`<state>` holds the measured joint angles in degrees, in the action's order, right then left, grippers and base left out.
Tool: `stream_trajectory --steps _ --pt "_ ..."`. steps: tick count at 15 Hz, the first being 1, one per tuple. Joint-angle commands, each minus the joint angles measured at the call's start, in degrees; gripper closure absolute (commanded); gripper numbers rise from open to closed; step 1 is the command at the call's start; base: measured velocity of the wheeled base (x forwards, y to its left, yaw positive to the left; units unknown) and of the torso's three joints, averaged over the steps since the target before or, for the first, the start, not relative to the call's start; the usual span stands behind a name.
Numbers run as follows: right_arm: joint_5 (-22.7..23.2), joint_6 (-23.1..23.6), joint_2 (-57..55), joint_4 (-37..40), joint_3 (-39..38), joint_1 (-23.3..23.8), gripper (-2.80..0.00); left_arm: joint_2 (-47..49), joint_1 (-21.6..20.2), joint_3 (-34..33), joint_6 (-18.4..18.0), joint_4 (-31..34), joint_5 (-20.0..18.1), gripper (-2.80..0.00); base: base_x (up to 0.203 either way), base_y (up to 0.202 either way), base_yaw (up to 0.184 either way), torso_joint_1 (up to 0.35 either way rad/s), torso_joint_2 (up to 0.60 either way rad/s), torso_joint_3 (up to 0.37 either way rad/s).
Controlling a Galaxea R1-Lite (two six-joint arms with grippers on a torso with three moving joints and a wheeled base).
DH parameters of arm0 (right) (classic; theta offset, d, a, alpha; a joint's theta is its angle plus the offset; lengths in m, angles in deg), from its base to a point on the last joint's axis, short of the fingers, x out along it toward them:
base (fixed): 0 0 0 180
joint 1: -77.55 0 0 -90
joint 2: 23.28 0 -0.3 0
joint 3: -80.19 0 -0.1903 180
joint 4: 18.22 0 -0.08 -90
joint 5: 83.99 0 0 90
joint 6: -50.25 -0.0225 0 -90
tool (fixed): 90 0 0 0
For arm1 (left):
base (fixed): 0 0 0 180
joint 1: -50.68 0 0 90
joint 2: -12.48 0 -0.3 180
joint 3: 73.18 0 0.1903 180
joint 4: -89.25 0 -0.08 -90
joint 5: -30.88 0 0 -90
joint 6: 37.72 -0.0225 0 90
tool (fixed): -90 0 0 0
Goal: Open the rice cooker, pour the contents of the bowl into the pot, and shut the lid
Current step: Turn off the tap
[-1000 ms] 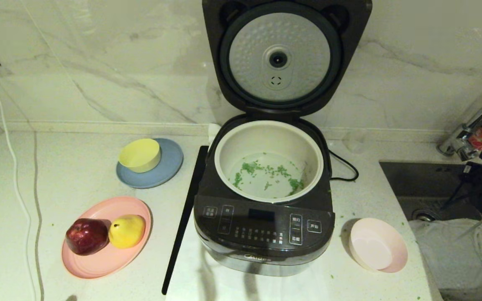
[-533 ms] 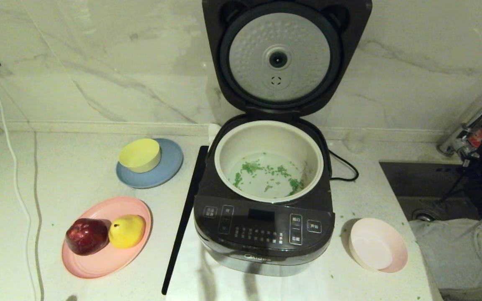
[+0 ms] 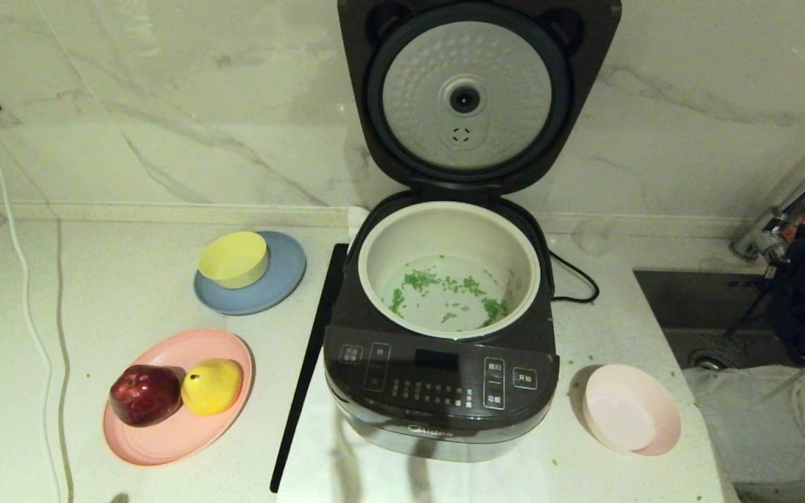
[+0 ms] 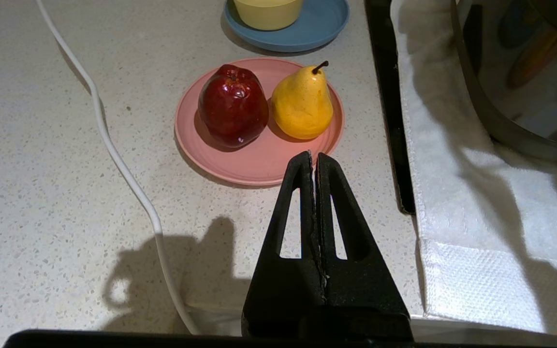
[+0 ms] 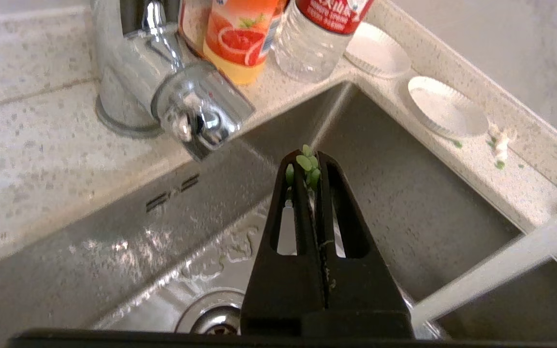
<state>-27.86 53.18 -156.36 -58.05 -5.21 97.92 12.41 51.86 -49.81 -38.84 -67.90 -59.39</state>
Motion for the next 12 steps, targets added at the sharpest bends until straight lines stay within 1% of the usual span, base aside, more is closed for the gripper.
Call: stream_trajectory --steps 1,4,8,12 --pt "-0.21 1.02 -1.9 -0.42 2.28 0.02 0.0 -0.01 0.05 -0.53 -0.02 -0.02 0.0 0.0 0.0 0.0 0.0 0.0 0.0 0.0" --pt "-1.23 2.37 -3.87 -0.44 5.43 0.02 0.0 -0.01 0.03 -0.53 -0.02 -0.02 0.0 0.0 0.0 0.0 0.0 0.0 0.0 0.0" --pt "-1.4 2.63 -4.99 -0.07 8.33 -0.11 0.0 -0.01 -0.04 -0.53 -0.02 -0.02 0.0 0.0 0.0 0.0 0.0 0.0 0.0 0.0" --pt "-1.64 4.78 -6.32 -0.22 11.92 -1.2 0.0 -0.01 0.04 -0.53 -0.02 0.05 0.0 0.0 0.0 0.0 0.0 0.0 0.0 0.0"
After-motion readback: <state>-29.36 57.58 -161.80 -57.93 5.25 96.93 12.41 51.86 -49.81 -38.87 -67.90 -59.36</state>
